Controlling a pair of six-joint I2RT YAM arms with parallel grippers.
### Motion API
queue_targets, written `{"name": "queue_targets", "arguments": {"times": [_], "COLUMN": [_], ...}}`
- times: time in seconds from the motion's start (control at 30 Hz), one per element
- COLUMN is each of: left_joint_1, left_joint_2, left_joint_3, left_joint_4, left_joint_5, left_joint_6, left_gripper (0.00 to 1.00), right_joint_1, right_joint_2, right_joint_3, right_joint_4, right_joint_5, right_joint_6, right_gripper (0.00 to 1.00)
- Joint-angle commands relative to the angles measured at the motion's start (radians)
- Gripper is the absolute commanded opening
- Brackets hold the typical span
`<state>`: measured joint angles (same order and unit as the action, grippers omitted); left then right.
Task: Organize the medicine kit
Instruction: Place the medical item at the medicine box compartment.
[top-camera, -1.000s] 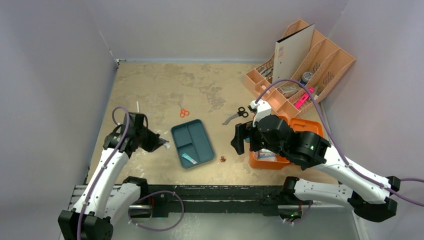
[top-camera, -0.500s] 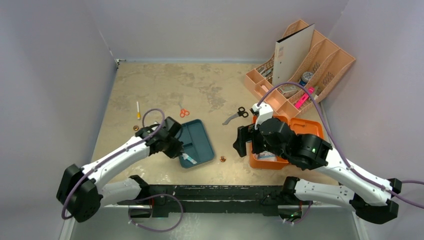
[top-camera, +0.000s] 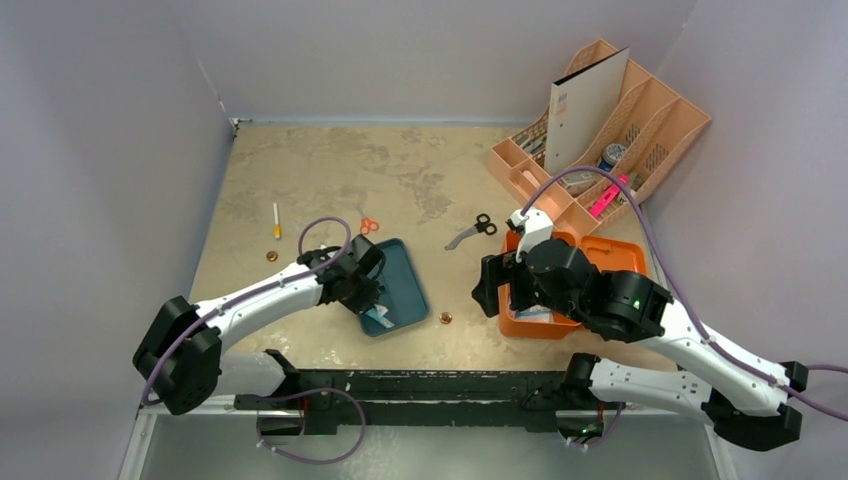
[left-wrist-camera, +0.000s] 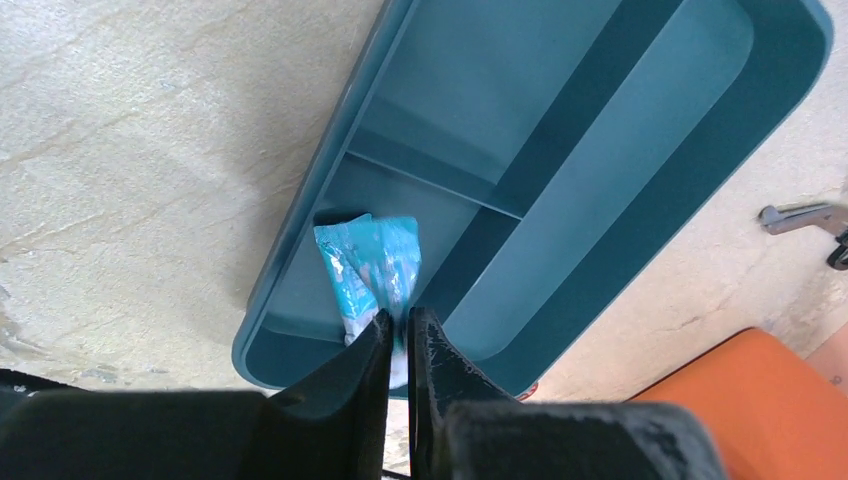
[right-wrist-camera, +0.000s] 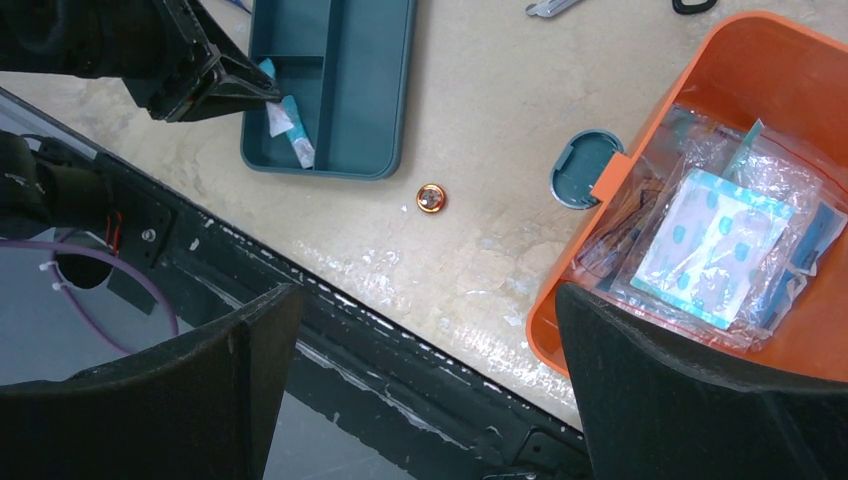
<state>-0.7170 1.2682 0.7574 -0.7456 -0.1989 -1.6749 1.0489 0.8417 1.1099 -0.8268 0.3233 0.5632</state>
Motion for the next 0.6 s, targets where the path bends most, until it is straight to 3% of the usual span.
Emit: {"name": "queue_targets", "arguments": {"times": [0.0, 0.1, 0.2, 0.33, 0.47, 0.57], "left_joint_1": [-0.025, -0.032, -0.037, -0.039, -0.039, -0.027], "left_joint_2": [0.021, 0.044, 0.049, 0.02, -0.006, -0.021], "left_joint_3": [0.024, 0.058, 0.087, 0.116, 0.188, 0.239], "left_joint_4": [0.018, -0.055, -0.106, -0.118, -0.096, 0.004], "left_joint_5": [-0.019, -0.021, -0.037, -0.078, -0.161, -0.164], "left_joint_6": [-0.066, -0.095, -0.103, -0.057, 0.143, 0.425], "left_gripper": [0.11, 0.13, 0.27, 0.33, 0.44, 0.49], "right_joint_1": [0.002, 0.003, 0.003, 0.003, 0.003, 0.003], "right_joint_2": [0.003, 0.013, 0.02, 0.027, 0.034, 0.062], "right_joint_3": [0.006, 0.015, 0.025, 0.022, 0.007, 0.019], "right_joint_4": [0.006, 0.006, 0.003, 0.006, 0.027, 0.023], "right_joint_5": [0.008, 0.004, 0.007, 0.01, -0.003, 0.014], "right_joint_6": [-0.003, -0.009, -0.014, -0.003, 0.015, 0.03], "right_gripper": [0.99, 0.99, 0.99, 0.99, 0.99, 0.99]}}
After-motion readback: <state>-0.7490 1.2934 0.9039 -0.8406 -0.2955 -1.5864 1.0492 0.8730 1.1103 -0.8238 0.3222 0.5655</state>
